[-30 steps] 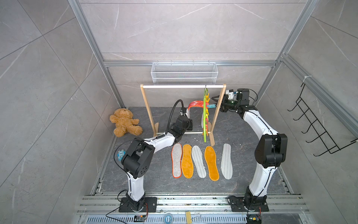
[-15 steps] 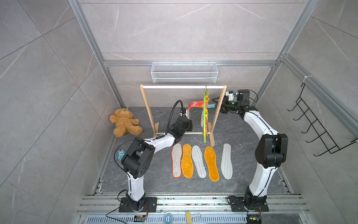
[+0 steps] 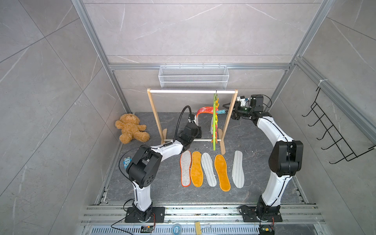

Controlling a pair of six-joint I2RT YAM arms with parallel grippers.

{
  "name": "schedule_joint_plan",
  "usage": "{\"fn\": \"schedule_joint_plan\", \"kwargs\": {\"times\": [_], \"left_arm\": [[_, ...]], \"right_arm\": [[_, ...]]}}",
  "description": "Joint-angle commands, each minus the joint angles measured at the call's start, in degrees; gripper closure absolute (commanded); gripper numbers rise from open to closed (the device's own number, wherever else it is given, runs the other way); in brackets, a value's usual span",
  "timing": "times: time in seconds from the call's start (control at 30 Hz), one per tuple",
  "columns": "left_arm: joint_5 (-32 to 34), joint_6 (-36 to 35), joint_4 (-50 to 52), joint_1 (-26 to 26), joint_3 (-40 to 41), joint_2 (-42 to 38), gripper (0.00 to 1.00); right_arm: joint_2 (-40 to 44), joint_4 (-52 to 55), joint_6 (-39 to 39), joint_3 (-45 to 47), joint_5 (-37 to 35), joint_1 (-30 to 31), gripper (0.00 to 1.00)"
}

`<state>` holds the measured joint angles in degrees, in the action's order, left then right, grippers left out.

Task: Take the shoe insoles off the hanger
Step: Move the hanger to the center of the board.

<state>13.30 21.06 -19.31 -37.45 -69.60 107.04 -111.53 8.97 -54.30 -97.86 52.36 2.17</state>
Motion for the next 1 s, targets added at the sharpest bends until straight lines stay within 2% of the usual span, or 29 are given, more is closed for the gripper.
{"fn": "schedule_joint_plan", "kwargs": {"times": [0.0, 0.47, 0.6, 0.73, 0.97], "left_arm": [[0.3, 0.6, -2.8, 0.2, -0.2, -3.6, 1.00], [0.1, 0.6, -2.5, 0.2, -0.4, -3.6, 1.00], [0.2, 0.7, -2.5, 0.2, -0.3, -3.6, 1.00], [0.2, 0.8, -2.6, 0.2, -0.4, -3.5, 1.00], [0.0, 1.0, -2.7, 0.2, -0.1, -3.3, 1.00]], "right_arm": [[2.2, 1.7, 2.4, -1.7, 3.6, 0.1, 0.44], [0.9, 6.9, 6.4, -3.9, 7.6, -0.3, 0.51], [1.0, 10.5, 9.8, -4.1, 7.7, -0.4, 0.44], [1.0, 12.1, 11.7, -3.9, 8.8, -0.4, 0.42], [0.9, 10.2, 9.9, -3.6, 9.9, -0.3, 0.51]]}}
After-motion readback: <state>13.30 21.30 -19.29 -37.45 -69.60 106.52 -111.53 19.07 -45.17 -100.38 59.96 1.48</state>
